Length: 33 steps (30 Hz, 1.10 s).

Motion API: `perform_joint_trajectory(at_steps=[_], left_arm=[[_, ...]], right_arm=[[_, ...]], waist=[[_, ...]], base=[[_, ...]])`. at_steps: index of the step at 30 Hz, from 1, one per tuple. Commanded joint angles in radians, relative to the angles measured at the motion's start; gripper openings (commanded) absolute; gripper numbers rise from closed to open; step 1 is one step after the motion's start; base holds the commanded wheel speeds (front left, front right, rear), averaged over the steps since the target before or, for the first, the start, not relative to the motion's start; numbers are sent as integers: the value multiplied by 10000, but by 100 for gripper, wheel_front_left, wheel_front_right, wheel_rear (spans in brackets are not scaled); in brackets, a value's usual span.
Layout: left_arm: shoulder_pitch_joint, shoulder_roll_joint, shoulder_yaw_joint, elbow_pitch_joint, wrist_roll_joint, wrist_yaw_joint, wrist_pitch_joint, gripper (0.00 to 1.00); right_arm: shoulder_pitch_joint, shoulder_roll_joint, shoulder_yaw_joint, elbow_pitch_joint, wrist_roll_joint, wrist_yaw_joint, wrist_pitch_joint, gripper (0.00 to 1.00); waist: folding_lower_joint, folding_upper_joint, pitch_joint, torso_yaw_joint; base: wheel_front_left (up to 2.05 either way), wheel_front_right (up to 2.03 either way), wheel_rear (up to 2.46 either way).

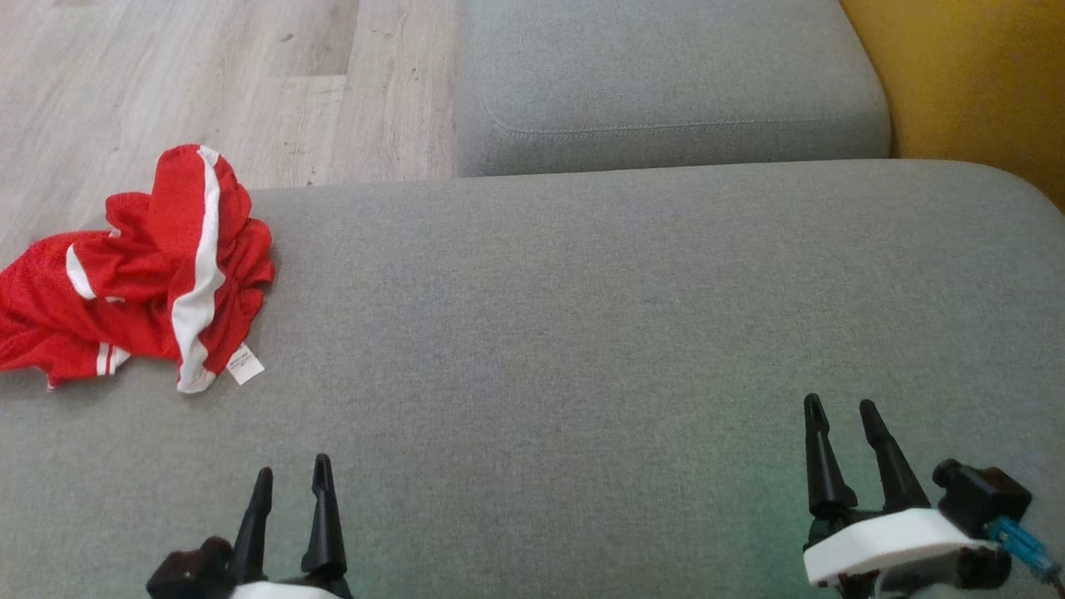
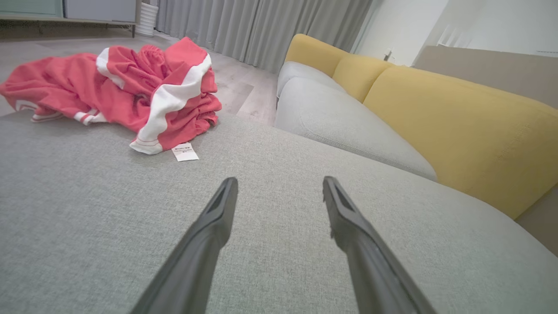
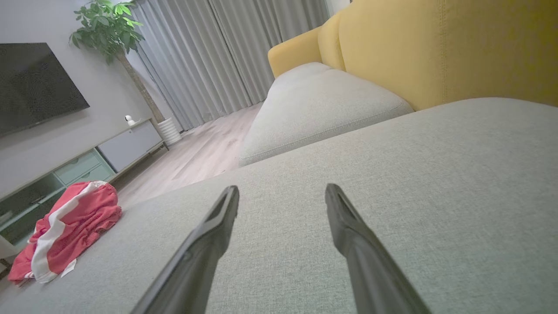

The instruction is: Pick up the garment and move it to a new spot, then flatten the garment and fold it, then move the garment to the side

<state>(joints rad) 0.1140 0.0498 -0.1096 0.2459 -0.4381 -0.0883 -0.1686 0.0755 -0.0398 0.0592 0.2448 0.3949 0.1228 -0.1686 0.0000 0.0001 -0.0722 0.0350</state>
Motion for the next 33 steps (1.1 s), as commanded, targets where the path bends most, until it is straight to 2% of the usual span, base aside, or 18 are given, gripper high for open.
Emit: perform_joint_trajectory(at_steps=[1,17,27,33], left_arm=[[-202,91,137,-280,364,28,-176,100],[-228,75,41,202,1643,84,-622,100],[-151,66,9,437,2426,214,-918,100],[-158,63,13,532,2351,245,-931,100]], right_arm=[[-301,-86,253,-383,-405,62,-181,100],[-261,-97,398,-286,-2125,72,-624,100],[-305,-104,466,179,-3159,79,-918,100],[-417,-104,406,449,-3134,79,-931,100]], waist=[[0,-1,-5,3],[0,-1,-89,53],[0,-1,-139,79],[0,-1,-132,71]], base=[[0,0,0],[0,0,0],[0,0,0],[0,0,0]])
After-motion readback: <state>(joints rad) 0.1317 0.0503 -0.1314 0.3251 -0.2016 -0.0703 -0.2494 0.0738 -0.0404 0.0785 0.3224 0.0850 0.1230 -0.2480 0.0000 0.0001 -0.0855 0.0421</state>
